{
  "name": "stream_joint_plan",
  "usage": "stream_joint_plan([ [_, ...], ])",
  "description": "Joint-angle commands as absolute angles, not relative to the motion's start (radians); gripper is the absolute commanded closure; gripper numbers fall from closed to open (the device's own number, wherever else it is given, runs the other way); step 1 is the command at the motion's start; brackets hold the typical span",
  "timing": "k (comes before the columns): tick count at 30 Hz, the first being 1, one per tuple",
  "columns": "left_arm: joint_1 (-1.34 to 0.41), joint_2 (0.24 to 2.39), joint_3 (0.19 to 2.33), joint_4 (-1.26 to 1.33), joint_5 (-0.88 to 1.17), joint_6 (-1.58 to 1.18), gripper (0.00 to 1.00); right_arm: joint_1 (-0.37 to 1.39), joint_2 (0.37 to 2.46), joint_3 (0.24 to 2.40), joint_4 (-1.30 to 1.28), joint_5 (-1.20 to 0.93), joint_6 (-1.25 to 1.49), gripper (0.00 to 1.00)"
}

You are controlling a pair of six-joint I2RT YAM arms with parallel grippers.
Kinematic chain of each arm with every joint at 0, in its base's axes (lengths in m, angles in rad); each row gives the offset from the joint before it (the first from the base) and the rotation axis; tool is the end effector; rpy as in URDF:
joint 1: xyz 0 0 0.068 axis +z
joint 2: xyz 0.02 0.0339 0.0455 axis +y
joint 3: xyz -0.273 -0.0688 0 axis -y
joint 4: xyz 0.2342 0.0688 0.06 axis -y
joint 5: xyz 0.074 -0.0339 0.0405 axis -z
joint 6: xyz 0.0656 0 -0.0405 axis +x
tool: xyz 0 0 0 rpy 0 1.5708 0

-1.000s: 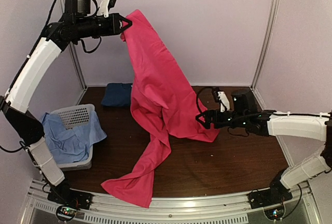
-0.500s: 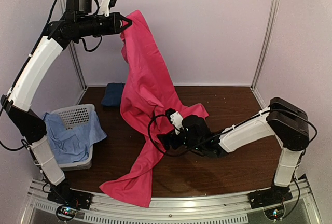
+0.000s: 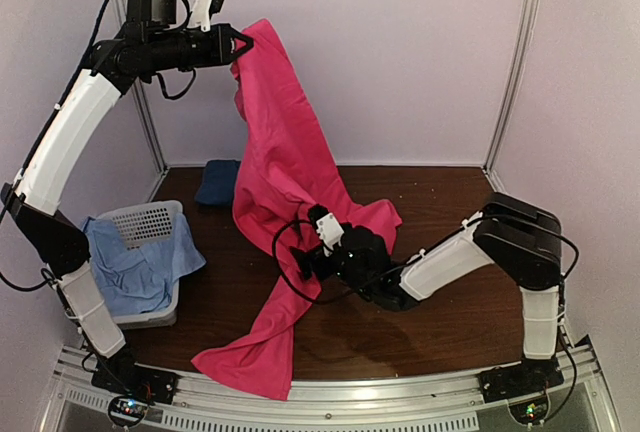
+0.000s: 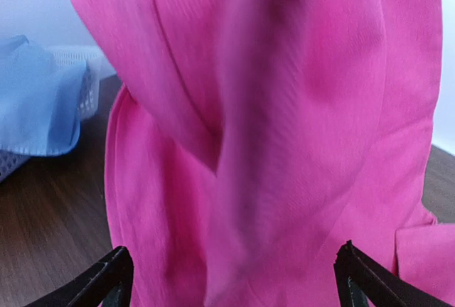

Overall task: Fold and stack the mixed laundry pile
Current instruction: Flatten out the crumpled trousers at the center of the board.

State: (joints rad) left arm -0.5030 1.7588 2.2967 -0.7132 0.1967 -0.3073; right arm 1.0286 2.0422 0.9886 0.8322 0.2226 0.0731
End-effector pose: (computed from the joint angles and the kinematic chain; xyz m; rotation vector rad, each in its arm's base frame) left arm 0.3247 -0.1933 0.5291 0.3239 1.7759 -0.7577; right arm 0.2428 0.3750 0.1525 -0.6917 1.6894 0.5881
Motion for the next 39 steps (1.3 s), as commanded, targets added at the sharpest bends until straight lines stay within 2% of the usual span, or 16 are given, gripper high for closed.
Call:
stream_joint_plan([
  [1,-0.502,1.726,2.306,-0.579,0.199,-0.311,1.00,1.046,2.042,1.108,0.972,0.293,-0.022,0.00],
  [8,-0.502,1.719,2.300,-0.575,0.198,-0.320,1.00,1.046,2.106,1.278,1.002,0.338,-0.072,0.00],
  [10,-0.502,1.716,2.298,-0.575,0.198,-0.321,1.00,1.044,2.122,1.318,0.992,0.363,-0.100,0.08],
  [11,-0.502,1.713,2.297,-0.575,0.196,-0.321,1.00,1.042,2.127,1.331,0.983,0.383,-0.117,0.22],
  [12,-0.502,1.709,2.296,-0.576,0.190,-0.322,1.00,1.038,2.126,1.332,0.977,0.398,-0.129,0.43],
  [13,-0.502,1.704,2.295,-0.575,0.187,-0.321,1.00,1.032,2.111,1.318,0.975,0.408,-0.133,0.71],
  [14,-0.502,1.698,2.290,-0.577,0.180,-0.316,1.00,1.023,2.085,1.288,0.982,0.409,-0.132,0.89],
  [15,-0.502,1.690,2.281,-0.576,0.168,-0.310,1.00,1.012,2.050,1.252,0.984,0.409,-0.129,1.00],
  [22,-0.490,1.702,2.177,-0.488,0.167,-0.291,1.00,0.791,1.644,1.065,0.863,0.431,-0.178,1.00],
  [28,-0.485,1.841,2.241,-0.284,0.253,-0.300,1.00,0.561,1.435,1.158,0.748,0.424,-0.276,1.00],
  [32,-0.485,1.888,2.295,-0.112,0.356,-0.359,1.00,0.565,1.345,1.276,0.665,0.389,-0.382,1.00],
  [35,-0.485,1.872,2.246,-0.083,0.434,-0.349,1.00,0.605,1.279,1.249,0.639,0.329,-0.462,1.00],
  [37,-0.485,1.819,2.121,-0.110,0.468,-0.295,1.00,0.639,1.243,1.203,0.520,0.261,-0.494,1.00],
  [39,-0.485,1.723,1.861,-0.131,0.449,-0.260,1.00,0.677,1.221,1.144,0.330,0.221,-0.486,1.00],
])
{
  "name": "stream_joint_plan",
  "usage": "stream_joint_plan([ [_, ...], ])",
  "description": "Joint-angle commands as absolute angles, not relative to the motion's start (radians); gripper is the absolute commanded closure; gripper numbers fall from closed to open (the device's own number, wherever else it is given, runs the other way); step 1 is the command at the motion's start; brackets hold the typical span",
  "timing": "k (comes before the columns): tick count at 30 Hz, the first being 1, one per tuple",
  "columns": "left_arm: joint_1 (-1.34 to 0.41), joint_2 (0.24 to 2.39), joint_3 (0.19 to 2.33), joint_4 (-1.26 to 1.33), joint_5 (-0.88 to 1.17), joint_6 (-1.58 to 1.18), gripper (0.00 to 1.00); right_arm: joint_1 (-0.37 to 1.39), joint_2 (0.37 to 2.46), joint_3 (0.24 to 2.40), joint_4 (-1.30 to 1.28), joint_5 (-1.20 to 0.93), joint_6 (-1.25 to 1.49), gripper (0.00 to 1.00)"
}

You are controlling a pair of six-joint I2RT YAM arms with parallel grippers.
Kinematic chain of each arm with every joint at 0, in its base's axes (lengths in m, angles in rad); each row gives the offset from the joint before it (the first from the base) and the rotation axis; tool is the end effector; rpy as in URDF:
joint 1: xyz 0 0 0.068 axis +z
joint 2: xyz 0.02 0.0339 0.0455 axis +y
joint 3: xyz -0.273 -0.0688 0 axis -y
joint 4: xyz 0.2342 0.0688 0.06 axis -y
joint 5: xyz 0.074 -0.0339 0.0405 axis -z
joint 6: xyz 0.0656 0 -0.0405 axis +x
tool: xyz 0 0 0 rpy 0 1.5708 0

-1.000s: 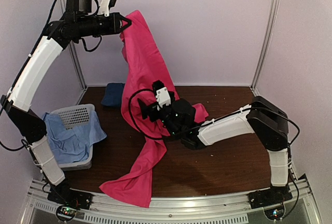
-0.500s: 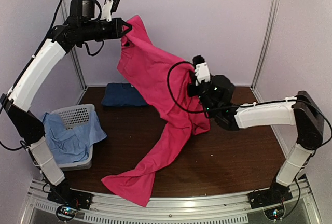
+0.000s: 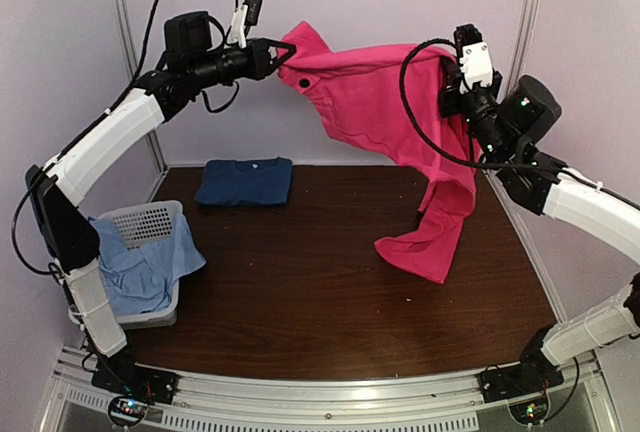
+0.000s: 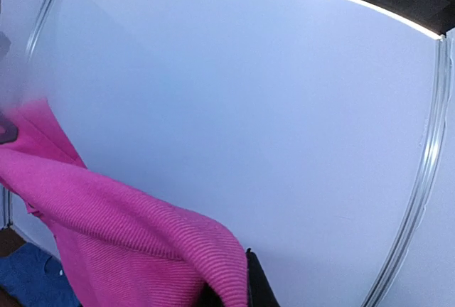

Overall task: Fold and stack the mixed laundry pile
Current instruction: Flatten out the crumpled trousers at the center of the board.

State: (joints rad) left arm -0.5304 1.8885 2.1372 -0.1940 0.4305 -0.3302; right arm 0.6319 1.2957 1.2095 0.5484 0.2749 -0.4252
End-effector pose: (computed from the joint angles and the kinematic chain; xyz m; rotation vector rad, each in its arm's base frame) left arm 0.3751 -0.2517 0.4959 0.5169 1.5236 -1.0022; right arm 0.2583 0.1670 0.4770 -0.3425 1.0740 0.0320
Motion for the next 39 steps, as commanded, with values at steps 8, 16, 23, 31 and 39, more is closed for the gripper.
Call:
stream_joint_plan([
  [8,-0.476,1.316,1.152,-0.323,0.149,-0.212,0.41,0.949,1.304,0.879,-0.130,0.020,-0.119,0.45],
  [16,-0.451,1.437,1.288,-0.493,-0.017,-0.191,0.13,0.692,1.181,0.872,-0.107,-0.150,-0.003,0.00],
  [23,-0.452,1.774,1.546,-0.650,0.146,-0.099,0.20,0.478,1.462,1.114,-0.315,-0.030,0.039,0.00],
  [31,-0.629,1.973,1.583,-0.647,0.288,-0.010,0.16,0.299,1.680,1.189,-0.390,-0.023,0.147,0.00],
  [39,-0.686,2.164,1.655,-0.651,0.185,-0.010,0.15,0.162,1.883,1.288,-0.379,-0.068,0.184,0.00],
])
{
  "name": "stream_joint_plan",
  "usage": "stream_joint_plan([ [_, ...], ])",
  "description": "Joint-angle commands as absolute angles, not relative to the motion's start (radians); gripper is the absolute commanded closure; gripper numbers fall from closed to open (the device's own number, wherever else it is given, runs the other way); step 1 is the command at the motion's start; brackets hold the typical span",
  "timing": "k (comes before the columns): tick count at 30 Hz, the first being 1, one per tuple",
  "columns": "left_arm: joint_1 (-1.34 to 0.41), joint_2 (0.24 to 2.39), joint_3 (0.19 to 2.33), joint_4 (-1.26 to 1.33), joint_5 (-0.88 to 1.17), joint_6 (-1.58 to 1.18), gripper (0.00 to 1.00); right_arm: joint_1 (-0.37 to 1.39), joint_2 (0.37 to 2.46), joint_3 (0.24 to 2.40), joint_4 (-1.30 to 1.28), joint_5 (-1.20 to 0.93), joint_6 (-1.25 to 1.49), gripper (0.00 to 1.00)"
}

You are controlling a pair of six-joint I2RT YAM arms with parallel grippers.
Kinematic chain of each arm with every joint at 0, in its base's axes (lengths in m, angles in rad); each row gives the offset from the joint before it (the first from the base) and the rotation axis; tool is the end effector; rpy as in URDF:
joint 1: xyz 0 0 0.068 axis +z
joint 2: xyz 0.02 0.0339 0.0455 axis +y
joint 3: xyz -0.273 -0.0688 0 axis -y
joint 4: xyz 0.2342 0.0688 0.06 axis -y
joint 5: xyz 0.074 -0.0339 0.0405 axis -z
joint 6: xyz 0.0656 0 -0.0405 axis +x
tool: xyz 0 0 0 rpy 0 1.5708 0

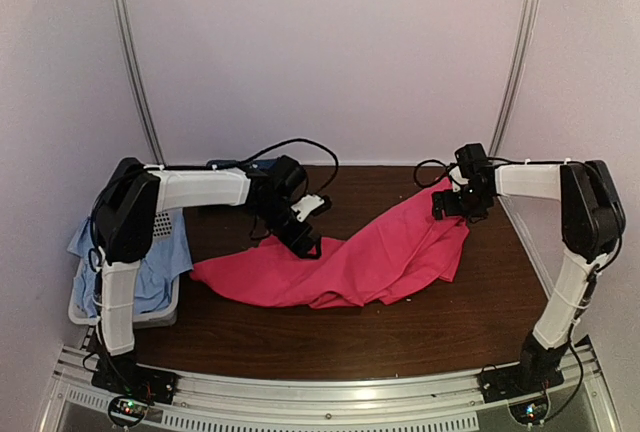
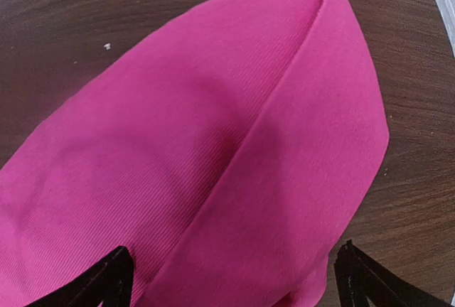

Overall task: Fold and stack the mixed laundry pile
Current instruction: Flatten out the crumpled trousers at the center of the board.

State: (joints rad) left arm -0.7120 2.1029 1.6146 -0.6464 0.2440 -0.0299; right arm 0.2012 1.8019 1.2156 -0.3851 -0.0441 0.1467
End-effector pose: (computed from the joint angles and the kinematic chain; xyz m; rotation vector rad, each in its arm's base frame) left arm 0.3316 -0.3071 0.1671 0.9986 2.5883 -0.5396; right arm 0.3811 0.0807 0.1844 -0.0869 2.5506 0.1919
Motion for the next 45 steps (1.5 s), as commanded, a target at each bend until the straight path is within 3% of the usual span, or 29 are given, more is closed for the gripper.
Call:
stream_joint_plan([
  [1,-0.686,2.180,1.655,-0.659,0.172,-0.010,0.15,0.157,1.915,1.312,-0.381,-0.094,0.186,0.00],
  [2,-0.684,2.192,1.657,-0.664,0.162,-0.010,0.17,0.154,1.948,1.339,-0.380,-0.113,0.187,0.01],
  [4,-0.670,2.213,1.664,-0.660,0.153,-0.015,0.27,0.151,2.014,1.407,-0.371,-0.143,0.183,0.14],
  [9,-0.537,2.212,1.714,-0.550,0.273,-0.116,0.90,0.139,2.136,1.632,-0.343,-0.219,0.174,0.80],
  [10,-0.514,2.213,1.738,-0.525,0.291,-0.136,1.00,0.136,2.156,1.708,-0.358,-0.227,0.173,0.97],
  [11,-0.496,2.214,1.776,-0.510,0.301,-0.145,1.00,0.136,2.179,1.783,-0.375,-0.237,0.172,1.00],
  [15,-0.476,2.197,1.960,-0.546,0.267,-0.125,1.00,0.135,2.164,2.020,-0.415,-0.275,0.167,1.00],
  [18,-0.476,2.116,1.978,-0.547,0.229,-0.106,1.00,0.137,2.023,1.960,-0.357,-0.328,0.195,1.00],
  [21,-0.478,1.972,1.819,-0.476,0.230,-0.095,1.00,0.138,1.767,1.620,-0.180,-0.388,0.281,1.00],
  [25,-0.529,1.797,1.504,-0.367,0.243,-0.041,1.00,0.159,1.325,0.948,0.118,-0.386,0.442,1.00],
  [27,-0.582,1.754,1.406,-0.354,0.205,0.016,0.99,0.165,1.163,0.732,0.066,-0.299,0.473,1.00],
  [28,-0.609,1.749,1.380,-0.354,0.154,0.034,0.92,0.166,1.101,0.654,-0.015,-0.218,0.469,1.00],
  [29,-0.632,1.756,1.363,-0.354,0.131,0.040,0.81,0.164,1.054,0.623,-0.094,-0.141,0.470,0.88],
  [31,-0.644,1.810,1.372,-0.363,0.142,0.038,0.67,0.160,0.993,0.597,-0.200,-0.057,0.471,0.27],
  [34,-0.644,1.920,1.455,-0.383,0.151,0.037,0.52,0.160,0.963,0.617,-0.248,0.032,0.476,0.03],
  [37,-0.644,2.050,1.604,-0.460,0.164,0.061,0.44,0.155,0.998,0.679,-0.249,0.105,0.433,0.00],
  [45,-0.643,2.262,1.859,-0.632,0.235,0.112,0.46,0.154,1.223,0.829,-0.165,0.002,0.325,0.00],
])
